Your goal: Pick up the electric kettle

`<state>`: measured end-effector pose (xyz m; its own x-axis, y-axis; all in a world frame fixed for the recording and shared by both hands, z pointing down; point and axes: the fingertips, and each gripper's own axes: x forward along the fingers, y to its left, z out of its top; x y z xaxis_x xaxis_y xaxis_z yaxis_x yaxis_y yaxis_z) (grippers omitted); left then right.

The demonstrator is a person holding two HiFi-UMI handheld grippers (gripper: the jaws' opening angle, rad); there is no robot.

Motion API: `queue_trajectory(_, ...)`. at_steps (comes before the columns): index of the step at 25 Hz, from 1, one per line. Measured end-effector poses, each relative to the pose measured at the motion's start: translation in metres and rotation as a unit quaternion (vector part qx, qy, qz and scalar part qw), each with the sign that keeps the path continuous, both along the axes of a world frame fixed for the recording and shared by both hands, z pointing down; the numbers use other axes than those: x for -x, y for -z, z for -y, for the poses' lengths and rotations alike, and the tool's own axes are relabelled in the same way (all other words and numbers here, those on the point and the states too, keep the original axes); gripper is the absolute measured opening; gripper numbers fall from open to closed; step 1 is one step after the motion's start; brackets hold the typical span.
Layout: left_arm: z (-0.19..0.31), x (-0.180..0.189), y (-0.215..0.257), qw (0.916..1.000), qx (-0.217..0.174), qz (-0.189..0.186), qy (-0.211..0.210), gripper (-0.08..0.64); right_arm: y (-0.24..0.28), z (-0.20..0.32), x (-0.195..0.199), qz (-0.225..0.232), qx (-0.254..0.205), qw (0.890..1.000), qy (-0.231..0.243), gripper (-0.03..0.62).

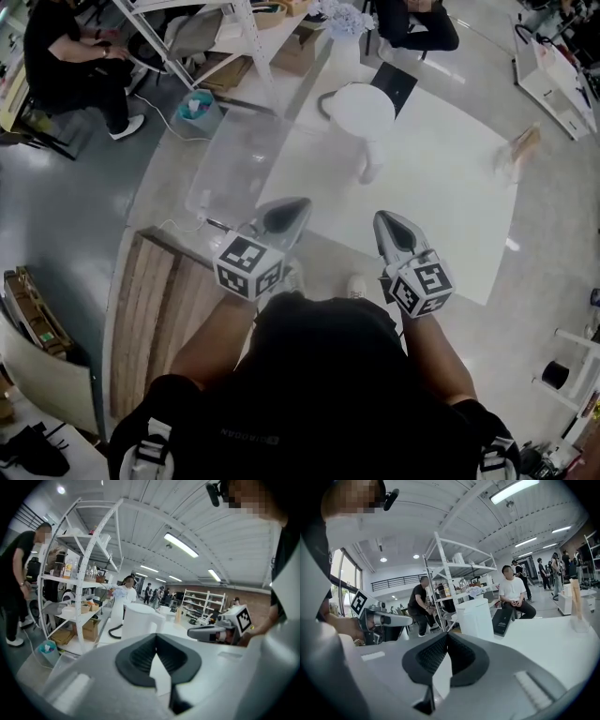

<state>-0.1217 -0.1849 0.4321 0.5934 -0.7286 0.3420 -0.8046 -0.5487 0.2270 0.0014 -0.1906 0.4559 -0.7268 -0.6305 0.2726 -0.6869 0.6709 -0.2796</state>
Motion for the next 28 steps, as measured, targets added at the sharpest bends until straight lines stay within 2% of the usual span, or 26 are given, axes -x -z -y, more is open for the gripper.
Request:
queue_trajectory(11,0.026,0.040,0.003,0.9988,-0.008,0.000,-0.048,0.003,0.005,0.010,0.037,-0.008,-0.007,0.999,-0.050,0.006)
queue_trajectory(22,0.029,0.053,0.004,0.9932,-0.016,-0.006,-0.116,0.003,0.005,-0.006,0.047,-0.022,-0.007,0.992,-0.124,0.006)
queue_trajectory(28,0.027,0.054,0.003,0.9893,-0.017,-0.008,-0.145,0.003,0.008,-0.011,0.048,-0.034,-0.010,0.988,-0.150,0.006)
